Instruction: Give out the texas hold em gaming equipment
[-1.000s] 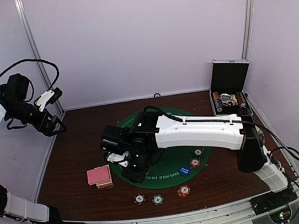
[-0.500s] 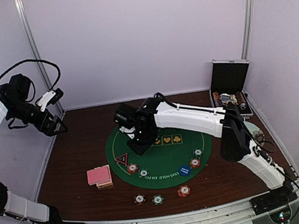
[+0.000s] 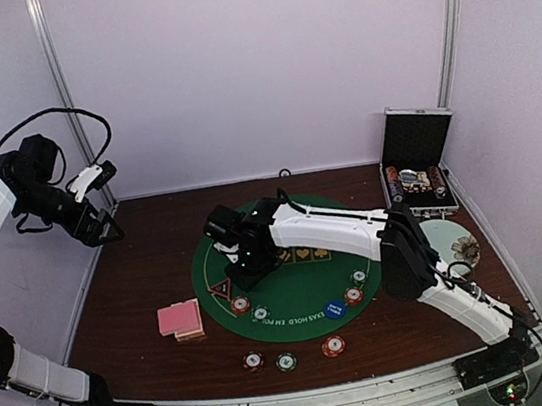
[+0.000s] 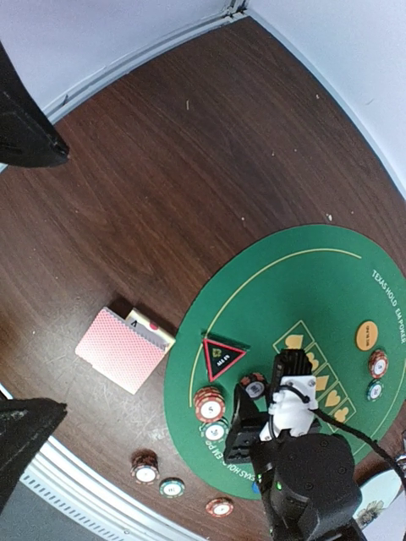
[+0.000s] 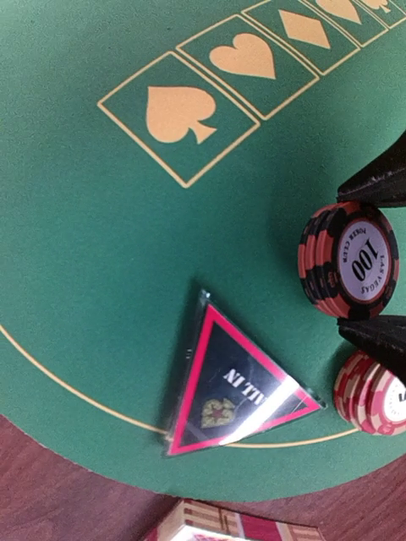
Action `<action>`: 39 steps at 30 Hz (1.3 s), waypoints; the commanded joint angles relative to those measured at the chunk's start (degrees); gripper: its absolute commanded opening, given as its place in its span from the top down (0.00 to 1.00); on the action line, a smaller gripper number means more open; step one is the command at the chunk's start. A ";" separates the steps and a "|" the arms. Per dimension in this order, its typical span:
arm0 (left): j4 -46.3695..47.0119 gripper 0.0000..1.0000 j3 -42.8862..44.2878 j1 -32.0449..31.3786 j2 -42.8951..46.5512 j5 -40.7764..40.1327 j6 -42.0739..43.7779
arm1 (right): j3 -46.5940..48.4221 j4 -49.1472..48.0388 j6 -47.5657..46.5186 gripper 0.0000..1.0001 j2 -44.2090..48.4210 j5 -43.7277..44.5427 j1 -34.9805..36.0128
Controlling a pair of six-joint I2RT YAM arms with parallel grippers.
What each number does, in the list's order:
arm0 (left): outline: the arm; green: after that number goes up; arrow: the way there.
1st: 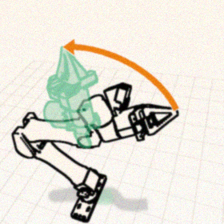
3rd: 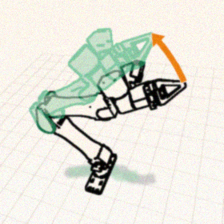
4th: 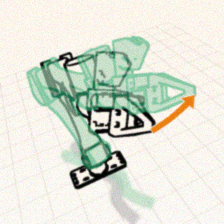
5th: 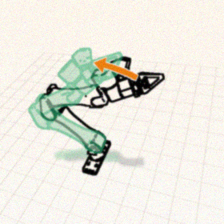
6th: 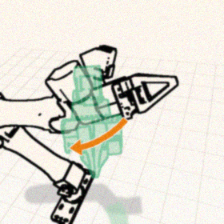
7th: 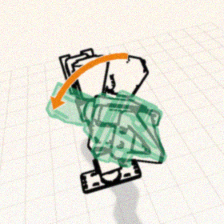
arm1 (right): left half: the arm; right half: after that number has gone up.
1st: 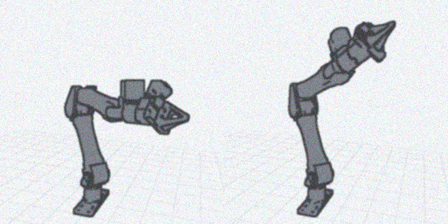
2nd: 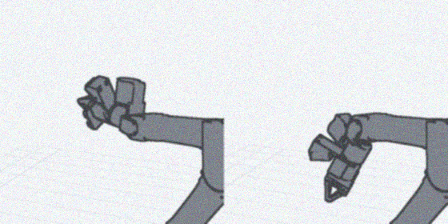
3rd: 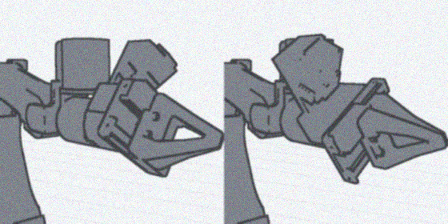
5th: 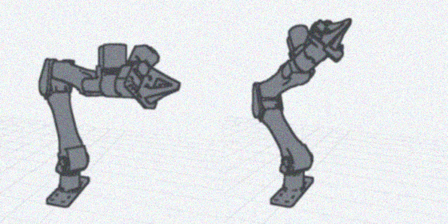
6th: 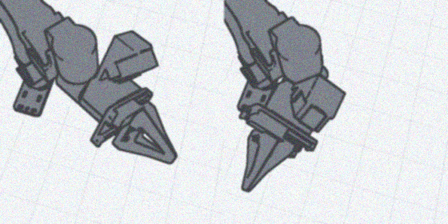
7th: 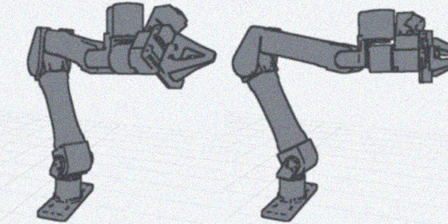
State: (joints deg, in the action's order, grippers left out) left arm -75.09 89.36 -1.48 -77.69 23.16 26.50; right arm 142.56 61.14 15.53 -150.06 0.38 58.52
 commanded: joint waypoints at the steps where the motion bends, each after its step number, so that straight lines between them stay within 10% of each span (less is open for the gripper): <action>1: 1.72 0.03 -0.63 0.42 -0.46 0.62 0.74 | 3.40 -1.81 1.29 0.60 -2.59 -0.92 -0.38; 13: 2.01 0.02 -1.19 0.42 -0.55 0.53 0.75 | 3.51 -2.26 2.50 0.32 -3.42 -4.16 -1.26; 24: 1.84 0.03 -0.63 0.42 -0.21 0.91 0.31 | 2.55 -1.93 1.97 0.28 5.07 -3.84 -1.85; 39: 0.30 0.03 -2.00 0.42 1.68 1.61 0.92 | -24.74 -2.00 -3.51 0.11 24.08 -2.68 10.13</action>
State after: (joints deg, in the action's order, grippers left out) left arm -74.98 88.38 -1.48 -77.67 23.46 26.52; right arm 123.42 58.22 13.26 -126.87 -2.44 64.47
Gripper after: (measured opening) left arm 0.976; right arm 0.876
